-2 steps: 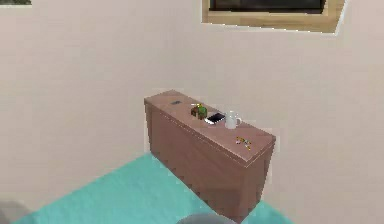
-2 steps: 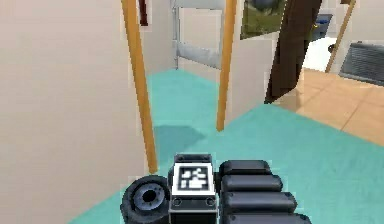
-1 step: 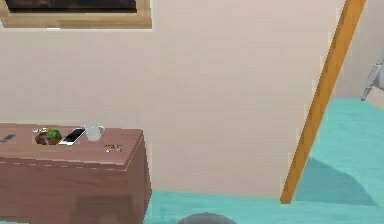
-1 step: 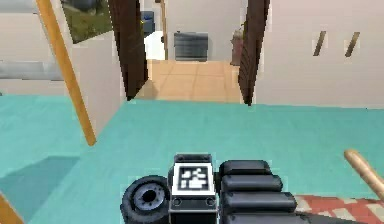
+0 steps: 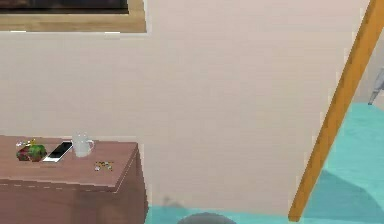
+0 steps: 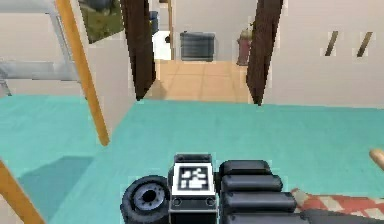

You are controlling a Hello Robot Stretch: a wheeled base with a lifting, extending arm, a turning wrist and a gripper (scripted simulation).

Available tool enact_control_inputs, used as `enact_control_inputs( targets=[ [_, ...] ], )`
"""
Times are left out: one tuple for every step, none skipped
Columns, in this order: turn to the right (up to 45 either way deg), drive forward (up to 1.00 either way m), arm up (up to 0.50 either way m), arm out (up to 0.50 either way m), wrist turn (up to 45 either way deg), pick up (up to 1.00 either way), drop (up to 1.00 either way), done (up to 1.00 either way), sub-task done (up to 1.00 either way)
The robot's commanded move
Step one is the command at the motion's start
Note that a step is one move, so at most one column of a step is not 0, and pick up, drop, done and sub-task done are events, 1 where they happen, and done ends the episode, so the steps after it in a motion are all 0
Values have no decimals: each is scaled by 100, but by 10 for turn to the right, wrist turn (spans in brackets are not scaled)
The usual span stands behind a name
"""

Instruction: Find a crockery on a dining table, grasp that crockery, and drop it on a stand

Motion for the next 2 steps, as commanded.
enact_control_inputs(
  targets=[
    [-450, 0, 0, 0, 0, 0, 0, 0, 0],
    [-240, 0, 0, 0, 0, 0, 0, 0, 0]
  ],
)
